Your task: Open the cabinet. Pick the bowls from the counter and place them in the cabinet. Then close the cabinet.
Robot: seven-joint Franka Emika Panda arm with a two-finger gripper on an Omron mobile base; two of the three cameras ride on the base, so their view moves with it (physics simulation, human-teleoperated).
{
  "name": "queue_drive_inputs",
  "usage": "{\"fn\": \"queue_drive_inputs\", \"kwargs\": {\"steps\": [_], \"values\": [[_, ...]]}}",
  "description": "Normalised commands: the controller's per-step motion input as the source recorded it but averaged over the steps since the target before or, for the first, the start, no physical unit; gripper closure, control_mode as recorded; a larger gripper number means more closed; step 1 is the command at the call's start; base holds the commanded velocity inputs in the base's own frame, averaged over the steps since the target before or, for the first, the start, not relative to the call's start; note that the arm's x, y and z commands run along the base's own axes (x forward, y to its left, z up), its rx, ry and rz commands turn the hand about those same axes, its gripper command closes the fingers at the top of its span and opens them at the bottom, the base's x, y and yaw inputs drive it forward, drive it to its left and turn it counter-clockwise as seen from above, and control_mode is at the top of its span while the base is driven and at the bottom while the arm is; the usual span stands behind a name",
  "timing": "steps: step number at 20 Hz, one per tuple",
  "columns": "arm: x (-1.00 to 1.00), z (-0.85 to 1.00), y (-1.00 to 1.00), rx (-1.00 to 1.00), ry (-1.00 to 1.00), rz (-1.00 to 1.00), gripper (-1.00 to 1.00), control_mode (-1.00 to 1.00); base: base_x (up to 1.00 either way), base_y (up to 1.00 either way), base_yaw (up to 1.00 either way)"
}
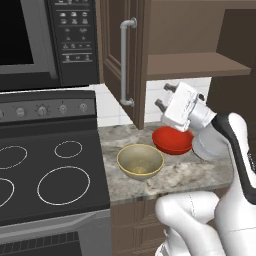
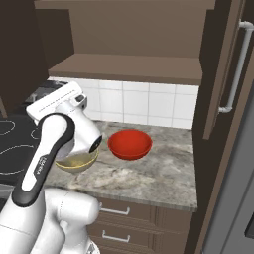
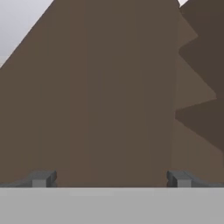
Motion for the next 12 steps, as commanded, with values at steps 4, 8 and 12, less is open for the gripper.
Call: {"fn": "queue_drive_inputs", "kwargs": {"steps": [4, 8, 12], "values": [[0.19, -0.19, 0.67, 0.0, 0.0, 0.0, -1.0, -1.0, 0.0, 0.0, 0.0], [0.2, -0.24, 0.76, 0.0, 0.0, 0.0, -1.0, -1.0, 0.0, 0.0, 0.0], [0.3, -0.18, 0.88, 0.0, 0.0, 0.0, -1.0, -1.0, 0.0, 0.0, 0.0]]}}
